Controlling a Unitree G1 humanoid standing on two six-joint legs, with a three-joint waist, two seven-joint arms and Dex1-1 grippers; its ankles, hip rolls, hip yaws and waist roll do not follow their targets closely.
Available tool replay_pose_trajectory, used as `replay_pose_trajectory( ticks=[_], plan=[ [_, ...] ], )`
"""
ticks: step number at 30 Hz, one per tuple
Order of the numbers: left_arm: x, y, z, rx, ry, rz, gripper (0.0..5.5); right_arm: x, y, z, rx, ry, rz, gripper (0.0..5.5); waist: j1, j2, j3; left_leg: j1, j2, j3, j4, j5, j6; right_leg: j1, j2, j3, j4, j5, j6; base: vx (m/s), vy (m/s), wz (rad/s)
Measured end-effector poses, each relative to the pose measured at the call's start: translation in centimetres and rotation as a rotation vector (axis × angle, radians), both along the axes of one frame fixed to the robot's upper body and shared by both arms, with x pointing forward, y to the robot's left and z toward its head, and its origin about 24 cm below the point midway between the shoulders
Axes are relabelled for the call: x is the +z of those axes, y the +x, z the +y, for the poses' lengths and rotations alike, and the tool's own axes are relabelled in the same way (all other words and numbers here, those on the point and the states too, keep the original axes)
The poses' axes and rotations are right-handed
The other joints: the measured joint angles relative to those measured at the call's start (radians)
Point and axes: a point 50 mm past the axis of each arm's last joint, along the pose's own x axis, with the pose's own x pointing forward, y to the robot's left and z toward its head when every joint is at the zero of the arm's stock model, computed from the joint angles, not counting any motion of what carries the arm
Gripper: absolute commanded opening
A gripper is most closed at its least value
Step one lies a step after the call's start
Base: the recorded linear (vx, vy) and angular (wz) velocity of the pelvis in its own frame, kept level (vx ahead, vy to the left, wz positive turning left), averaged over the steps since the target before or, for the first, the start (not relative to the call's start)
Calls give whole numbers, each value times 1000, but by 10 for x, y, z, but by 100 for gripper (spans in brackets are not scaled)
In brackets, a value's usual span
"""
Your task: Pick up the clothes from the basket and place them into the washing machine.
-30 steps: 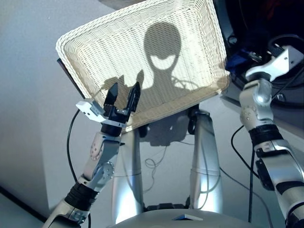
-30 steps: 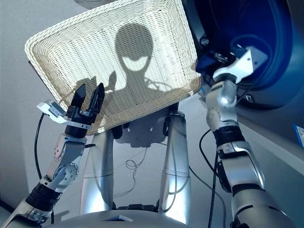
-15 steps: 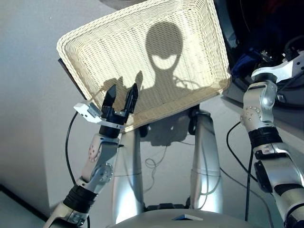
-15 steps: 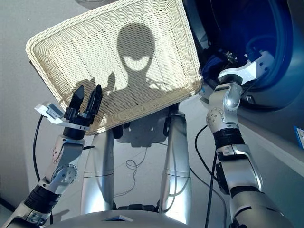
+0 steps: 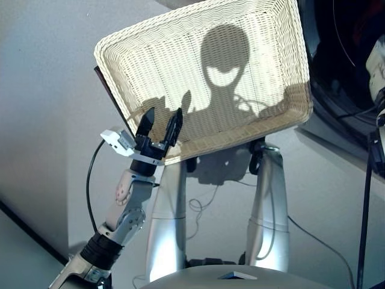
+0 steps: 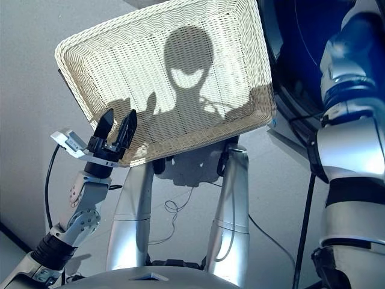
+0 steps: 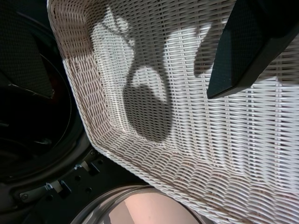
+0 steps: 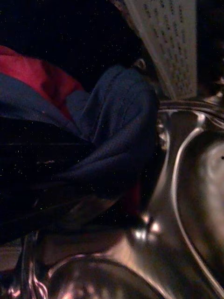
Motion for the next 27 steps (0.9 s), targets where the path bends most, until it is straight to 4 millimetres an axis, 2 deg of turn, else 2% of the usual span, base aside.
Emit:
replay_pose_trajectory(
  ticks=[6,10,16,17,18,19,27],
  plan=[
    [6,-2,-2,-13,-8,-22,550,-6,-5,-13,-63,38,36,0,-1,0,0,-1,-6,0,-17,5,1,0,-6,-2,-13,0,1,0,0,0],
    [10,-1,-4,-19,-11,-30,550,-18,-10,-27,-129,119,85,0,1,0,0,-3,-10,-1,-17,6,2,1,-11,-8,-15,3,6,0,0,0],
    [9,-1,-8,-37,3,-16,550,-17,-10,-28,-124,178,64,0,1,0,0,-3,-12,1,-15,6,3,1,-13,-6,-14,3,7,0,0,0],
    [8,-1,-8,-38,3,-16,550,-17,-10,-27,-119,179,64,149,1,0,0,-3,-12,1,-15,6,3,2,-13,-6,-14,3,7,0,0,0],
    [8,-1,-8,-38,3,-16,550,-17,-10,-27,-116,178,65,520,1,-1,0,-2,-12,1,-14,6,3,2,-13,-6,-13,3,7,0,0,0],
    [8,-1,-8,-38,4,-16,550,-17,-9,-27,-105,181,66,550,0,-1,1,-2,-12,2,-14,6,4,2,-13,-5,-13,3,7,0,0,0],
    [8,-1,-8,-39,11,-17,550,-17,-6,-22,-66,166,82,550,-2,-2,1,2,-12,1,-13,7,5,6,-12,-3,-13,5,9,0,0,0]
  ],
)
